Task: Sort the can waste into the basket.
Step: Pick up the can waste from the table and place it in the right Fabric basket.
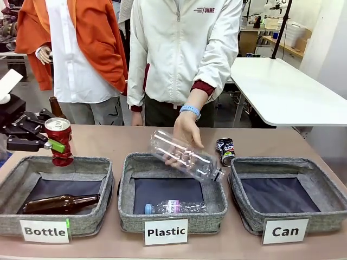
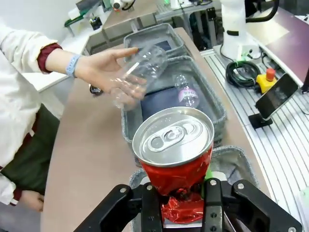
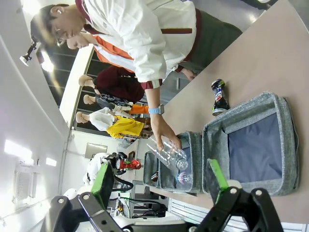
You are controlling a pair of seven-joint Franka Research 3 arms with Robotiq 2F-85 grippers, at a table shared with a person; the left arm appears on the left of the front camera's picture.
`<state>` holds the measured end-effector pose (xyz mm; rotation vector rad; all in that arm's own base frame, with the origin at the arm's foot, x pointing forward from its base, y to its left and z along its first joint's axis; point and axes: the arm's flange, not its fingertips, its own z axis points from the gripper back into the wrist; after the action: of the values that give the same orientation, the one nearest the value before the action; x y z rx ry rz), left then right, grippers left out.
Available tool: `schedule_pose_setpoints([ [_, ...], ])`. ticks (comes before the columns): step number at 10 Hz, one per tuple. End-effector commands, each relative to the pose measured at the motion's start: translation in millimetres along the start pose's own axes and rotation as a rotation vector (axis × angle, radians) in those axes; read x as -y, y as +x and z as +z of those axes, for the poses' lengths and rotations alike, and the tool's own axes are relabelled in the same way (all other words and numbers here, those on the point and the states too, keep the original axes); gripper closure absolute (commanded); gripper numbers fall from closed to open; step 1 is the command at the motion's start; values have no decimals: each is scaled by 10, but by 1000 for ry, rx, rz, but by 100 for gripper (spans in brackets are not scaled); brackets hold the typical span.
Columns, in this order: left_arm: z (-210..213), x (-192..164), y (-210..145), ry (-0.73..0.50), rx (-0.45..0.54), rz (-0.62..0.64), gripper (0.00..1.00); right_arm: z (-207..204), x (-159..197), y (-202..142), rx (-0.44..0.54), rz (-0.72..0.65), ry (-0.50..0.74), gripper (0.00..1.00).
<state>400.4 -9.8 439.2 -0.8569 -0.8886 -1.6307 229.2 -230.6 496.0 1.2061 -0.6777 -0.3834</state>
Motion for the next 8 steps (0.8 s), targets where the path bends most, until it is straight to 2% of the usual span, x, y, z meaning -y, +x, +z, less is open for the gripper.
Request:
schedule_pose_setpoints([
  [1,8,44,3,11,-6,-9,73,-7,-7,19,16,24,29,0],
  [2,-341,-39,261,26,89,-60,73,-7,-7,19,16,24,29,0],
  [3,-626,-22,598,-20,48,-94,73,-7,-7,19,16,24,29,0],
  [4,-792,-62,766,-37,11,-110,73,-7,-7,19,16,24,29,0],
  [8,-877,-5,678,-65,-1,-73,73,-7,-7,19,16,24,29,0],
])
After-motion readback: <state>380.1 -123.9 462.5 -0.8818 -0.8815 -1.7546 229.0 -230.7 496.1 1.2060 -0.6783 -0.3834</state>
